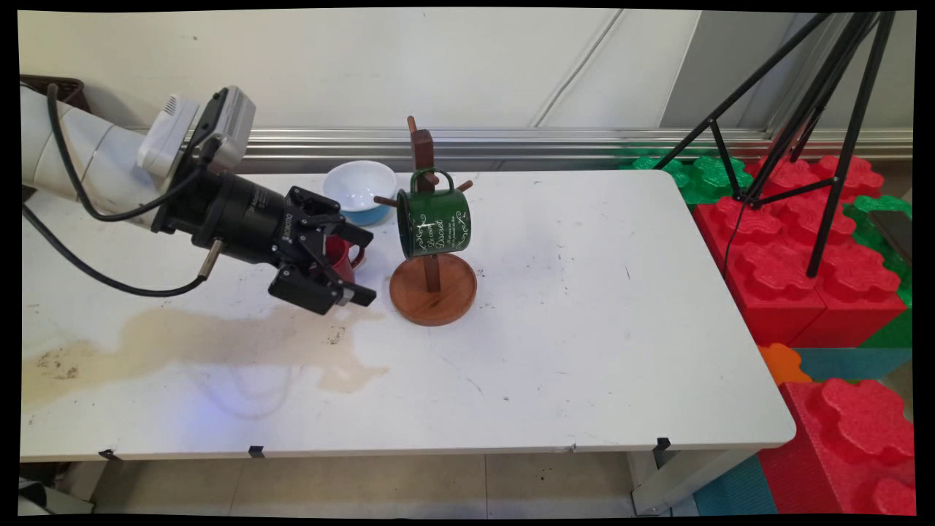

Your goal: Pick up the green mug from the rack

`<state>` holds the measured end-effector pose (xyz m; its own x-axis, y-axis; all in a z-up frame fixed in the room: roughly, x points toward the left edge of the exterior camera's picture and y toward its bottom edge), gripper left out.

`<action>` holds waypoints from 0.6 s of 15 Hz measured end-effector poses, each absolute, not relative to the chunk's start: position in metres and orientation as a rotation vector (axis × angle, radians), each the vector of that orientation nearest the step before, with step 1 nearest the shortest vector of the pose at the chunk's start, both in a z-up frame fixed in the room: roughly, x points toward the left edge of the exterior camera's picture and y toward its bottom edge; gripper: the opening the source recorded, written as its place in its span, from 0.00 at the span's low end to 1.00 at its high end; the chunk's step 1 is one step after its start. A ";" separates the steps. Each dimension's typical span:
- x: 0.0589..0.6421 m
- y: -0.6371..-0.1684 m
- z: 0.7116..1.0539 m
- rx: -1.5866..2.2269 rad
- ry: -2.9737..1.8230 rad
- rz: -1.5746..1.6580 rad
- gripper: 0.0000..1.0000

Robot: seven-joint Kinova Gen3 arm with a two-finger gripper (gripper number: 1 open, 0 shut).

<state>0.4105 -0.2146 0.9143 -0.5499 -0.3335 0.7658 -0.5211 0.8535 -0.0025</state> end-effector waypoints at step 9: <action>0.396 -0.231 0.914 0.661 -2.128 0.316 1.00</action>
